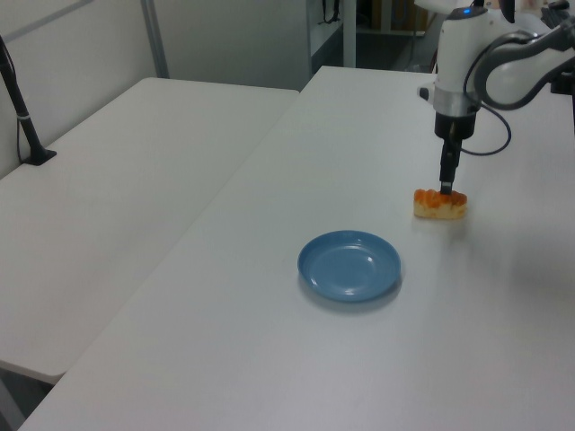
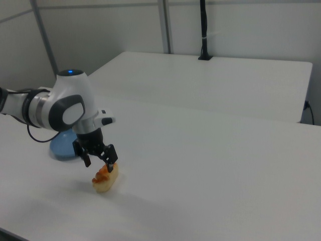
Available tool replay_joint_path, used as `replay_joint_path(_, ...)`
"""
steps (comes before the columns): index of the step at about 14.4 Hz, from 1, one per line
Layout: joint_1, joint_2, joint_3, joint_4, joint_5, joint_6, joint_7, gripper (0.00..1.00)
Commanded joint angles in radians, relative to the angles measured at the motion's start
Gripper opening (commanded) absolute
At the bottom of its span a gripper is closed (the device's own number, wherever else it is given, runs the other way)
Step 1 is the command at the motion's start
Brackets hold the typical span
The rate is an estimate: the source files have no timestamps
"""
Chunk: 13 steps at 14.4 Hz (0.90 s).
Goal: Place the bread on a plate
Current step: 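Close the gripper on the bread roll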
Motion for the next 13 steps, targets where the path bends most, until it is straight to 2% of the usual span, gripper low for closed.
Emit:
replay_joint_path(1, 0.005, 0.037, -0.001, -0.024, 0.000, 0.073, 0.013, 0.97)
replay_joint_path(5, 0.007, 0.078, -0.001, -0.021, -0.014, 0.104, 0.013, 0.97)
replay_joint_path(7, 0.005, 0.100, -0.001, -0.020, -0.036, 0.125, 0.014, 0.92)
replay_joint_path(8, 0.006, 0.103, -0.001, -0.020, -0.037, 0.132, 0.013, 0.81)
replay_joint_path(9, 0.007, 0.103, -0.001, -0.018, -0.037, 0.132, 0.014, 0.66)
replay_joint_path(11, 0.007, 0.103, -0.001, -0.015, -0.037, 0.130, 0.026, 0.46)
replay_joint_path(13, 0.008, 0.088, -0.001, 0.006, -0.037, 0.110, 0.057, 0.44)
